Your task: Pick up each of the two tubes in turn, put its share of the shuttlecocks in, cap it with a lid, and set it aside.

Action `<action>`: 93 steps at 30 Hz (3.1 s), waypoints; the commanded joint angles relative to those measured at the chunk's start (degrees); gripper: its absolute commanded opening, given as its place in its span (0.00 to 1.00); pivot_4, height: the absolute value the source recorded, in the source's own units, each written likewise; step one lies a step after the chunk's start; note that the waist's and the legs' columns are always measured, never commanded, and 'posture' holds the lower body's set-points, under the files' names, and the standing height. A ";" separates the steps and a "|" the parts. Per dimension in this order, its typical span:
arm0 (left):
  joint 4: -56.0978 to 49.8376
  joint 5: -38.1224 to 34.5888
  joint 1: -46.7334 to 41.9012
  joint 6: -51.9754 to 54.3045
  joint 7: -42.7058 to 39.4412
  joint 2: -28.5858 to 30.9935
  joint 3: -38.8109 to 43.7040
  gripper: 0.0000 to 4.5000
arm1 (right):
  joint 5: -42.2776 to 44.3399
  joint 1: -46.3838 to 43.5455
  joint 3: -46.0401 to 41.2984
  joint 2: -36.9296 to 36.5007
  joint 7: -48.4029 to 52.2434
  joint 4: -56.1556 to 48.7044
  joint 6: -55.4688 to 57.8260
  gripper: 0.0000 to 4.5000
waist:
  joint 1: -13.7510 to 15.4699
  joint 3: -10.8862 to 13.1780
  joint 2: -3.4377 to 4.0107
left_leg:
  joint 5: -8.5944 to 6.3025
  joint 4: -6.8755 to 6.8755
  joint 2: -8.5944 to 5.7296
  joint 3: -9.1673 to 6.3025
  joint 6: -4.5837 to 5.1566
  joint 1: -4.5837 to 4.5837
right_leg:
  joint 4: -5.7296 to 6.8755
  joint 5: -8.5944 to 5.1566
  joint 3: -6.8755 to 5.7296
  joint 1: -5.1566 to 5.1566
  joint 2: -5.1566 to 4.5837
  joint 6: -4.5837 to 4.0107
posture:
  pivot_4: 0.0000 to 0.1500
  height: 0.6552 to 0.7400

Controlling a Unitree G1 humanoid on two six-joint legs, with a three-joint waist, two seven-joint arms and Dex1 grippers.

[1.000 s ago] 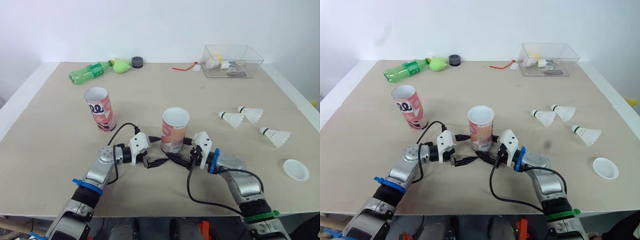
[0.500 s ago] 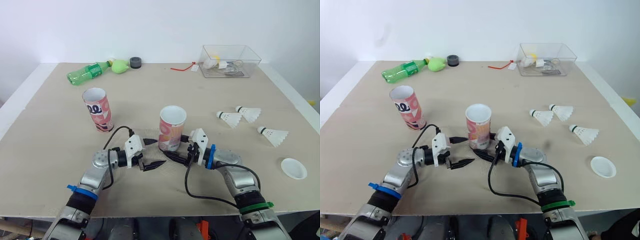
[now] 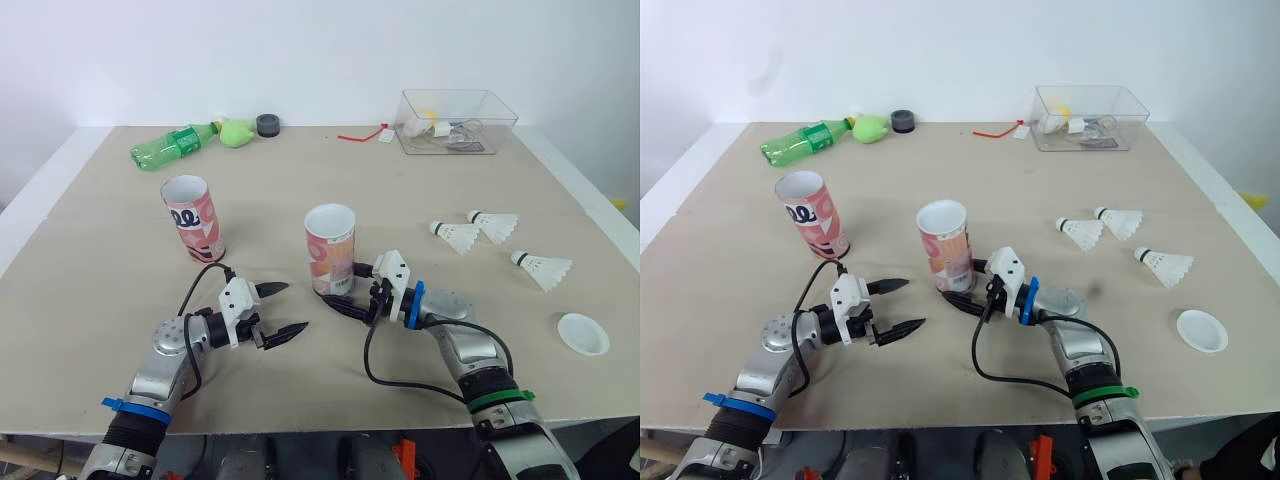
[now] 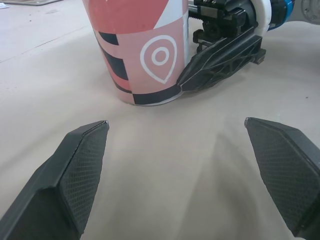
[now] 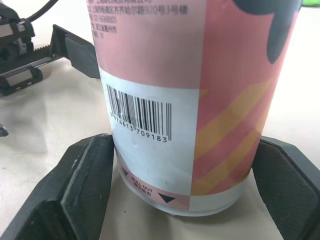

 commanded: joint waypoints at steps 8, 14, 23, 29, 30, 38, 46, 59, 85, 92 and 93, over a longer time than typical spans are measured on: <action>0.02 1.50 -0.32 -0.80 1.57 -0.21 -0.73 1.00 | -0.92 -0.64 -0.17 0.29 0.48 2.27 -2.51 0.61 | 0.02 0.00 0.00 | 0.03 0.00 0.02 0.02 -0.05 0.03 | 0.02 -0.01 0.03 0.01 0.00 -0.02 | 1.00 1.00; 0.74 1.51 -0.89 -0.42 1.24 -0.32 -1.08 1.00 | -0.42 0.60 -0.75 -0.57 0.20 0.26 -1.82 0.61 | 0.08 0.00 0.00 | 0.03 0.00 0.01 0.03 -0.06 0.04 | 0.02 -0.03 0.04 0.01 -0.01 -0.06 | 1.00 1.00; 1.82 2.00 -2.40 -1.26 0.38 -0.36 -2.48 1.00 | 4.14 4.89 -6.17 -0.54 -3.69 -6.46 -0.26 0.61 | 0.29 0.01 0.01 | 0.02 0.00 -0.02 0.02 -0.07 0.01 | 0.01 -0.05 0.02 0.01 -0.08 -0.09 | 1.00 1.00; 0.90 2.09 -3.97 -1.22 -1.04 -0.82 -4.15 1.00 | 9.22 10.04 -15.54 -1.65 -11.85 -17.93 3.14 0.61 | 0.36 0.10 0.16 | 0.02 0.00 -0.04 0.14 -0.07 -0.21 | 0.02 0.04 0.13 -0.27 -0.09 -0.02 | 1.00 1.00; 0.73 1.99 -4.44 -1.02 -1.33 -1.20 -4.57 1.00 | 9.53 11.51 -17.61 -2.03 -13.99 -20.29 3.56 0.61 | 0.35 0.10 0.16 | 0.02 0.00 -0.06 0.12 -0.06 -0.32 | 0.03 0.13 0.12 -0.35 -0.10 0.13 | 1.00 1.00; 0.96 2.40 -7.37 -0.79 -2.81 -4.05 -7.79 1.00 | 5.98 20.43 -27.36 -3.36 -27.24 -28.90 1.36 0.61 | 0.36 0.11 0.15 | -0.01 -0.12 -0.14 0.15 -0.06 -0.48 | 0.02 0.05 0.18 -0.51 -0.04 0.22 | 1.00 1.00; 1.25 2.52 -7.40 -0.24 -2.87 -5.80 -9.26 1.00 | 3.93 22.80 -35.53 -5.08 -36.64 -30.16 0.01 0.61 | 0.23 0.13 0.19 | 0.05 -0.16 -0.04 0.16 -0.11 -0.44 | 0.04 -0.11 0.68 -0.58 0.36 0.60 | 1.00 1.00; 2.69 0.32 -13.36 3.38 -6.87 -9.14 -10.80 1.00 | 4.45 28.04 -48.44 -6.46 -46.45 -21.63 -1.44 0.61 | 0.26 0.12 0.21 | 0.05 -0.22 -0.12 0.41 -0.09 -0.36 | 0.03 -0.11 1.10 -0.63 0.39 0.64 | 1.00 1.00; 8.94 1.22 -19.98 0.95 -12.27 -7.64 -9.83 1.00 | 5.45 23.97 -50.36 -7.77 -53.43 -0.08 -8.59 0.61 | 0.17 0.09 0.27 | 0.07 -0.62 -0.19 0.61 -0.06 0.11 | 0.03 -0.02 1.72 -0.60 0.66 0.63 | 1.00 1.00; 8.70 1.51 -19.94 0.91 -11.86 -7.33 -9.91 1.00 | 7.21 22.75 -51.12 -6.86 -54.72 1.03 -7.83 0.61 | 0.15 0.08 0.28 | 0.07 -0.62 -0.18 0.65 -0.06 0.14 | 0.03 -0.01 1.77 -0.59 0.67 0.63 | 1.00 1.00; 8.67 1.53 -19.94 0.93 -11.80 -7.32 -9.92 1.00 | 7.23 22.74 -50.98 -7.11 -54.57 1.19 -7.84 0.61 | 0.15 0.08 0.28 | 0.07 -0.62 -0.18 0.67 -0.06 0.15 | 0.03 -0.01 1.78 -0.59 0.66 0.63 | 1.00 1.00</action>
